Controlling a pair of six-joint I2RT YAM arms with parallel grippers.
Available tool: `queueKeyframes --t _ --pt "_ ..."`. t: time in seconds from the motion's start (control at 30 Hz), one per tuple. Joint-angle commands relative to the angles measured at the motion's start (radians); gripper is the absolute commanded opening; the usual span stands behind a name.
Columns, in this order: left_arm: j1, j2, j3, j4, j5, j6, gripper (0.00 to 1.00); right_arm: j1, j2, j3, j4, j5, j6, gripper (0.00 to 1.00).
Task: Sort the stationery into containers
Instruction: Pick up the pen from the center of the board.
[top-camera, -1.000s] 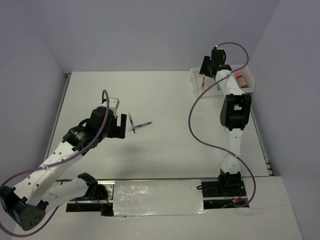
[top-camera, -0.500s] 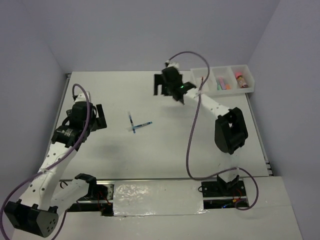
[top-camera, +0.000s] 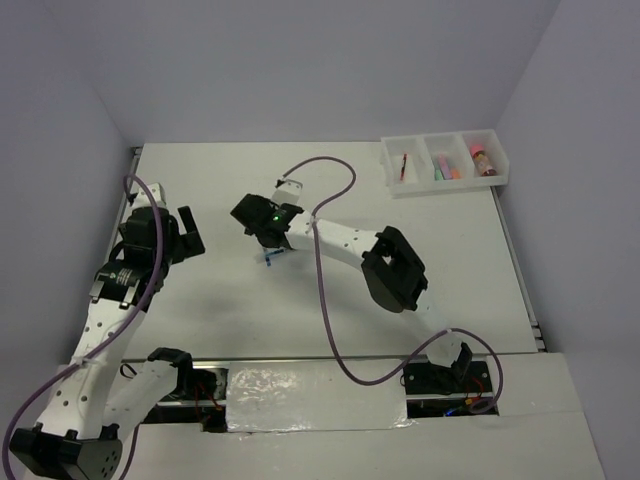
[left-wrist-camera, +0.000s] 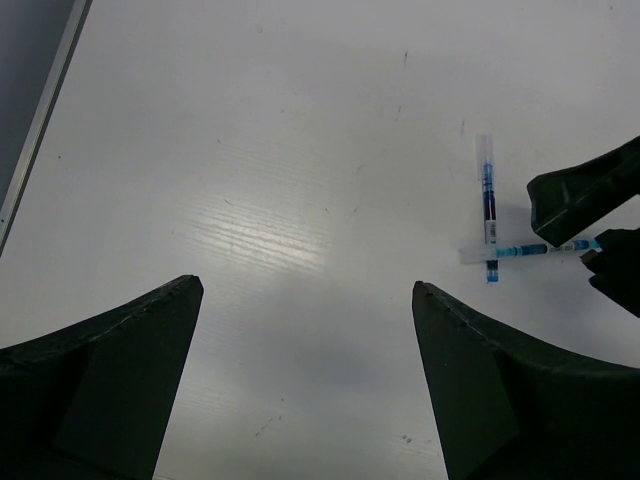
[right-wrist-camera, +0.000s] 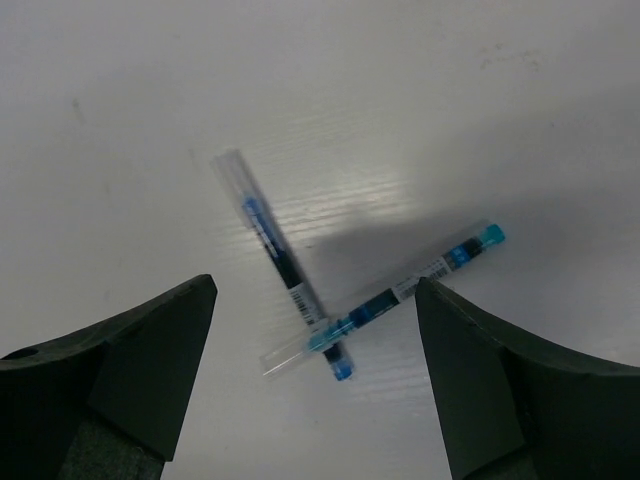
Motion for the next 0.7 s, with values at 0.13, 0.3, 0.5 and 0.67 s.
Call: queueKeyframes --t 0.13,0.3,0.5,0.67 --pt "0.004 -0.02 -0.004 0.054 0.084 0.014 0.99 0.0 -0.015 -0.105 -0.077 0.052 0.283 0.8" --pt "0.004 -0.027 -0.005 0.058 0.102 0.018 0.99 0.0 0.029 -0.064 -0.096 0.033 0.292 0.8" --pt "0.004 -0.039 -0.007 0.057 0.105 0.02 0.99 0.0 0.085 -0.01 -0.162 0.01 0.338 0.78" --pt "0.004 -0.04 -0.005 0.057 0.107 0.02 0.99 -0.002 0.055 -0.097 -0.122 -0.004 0.362 0.72"
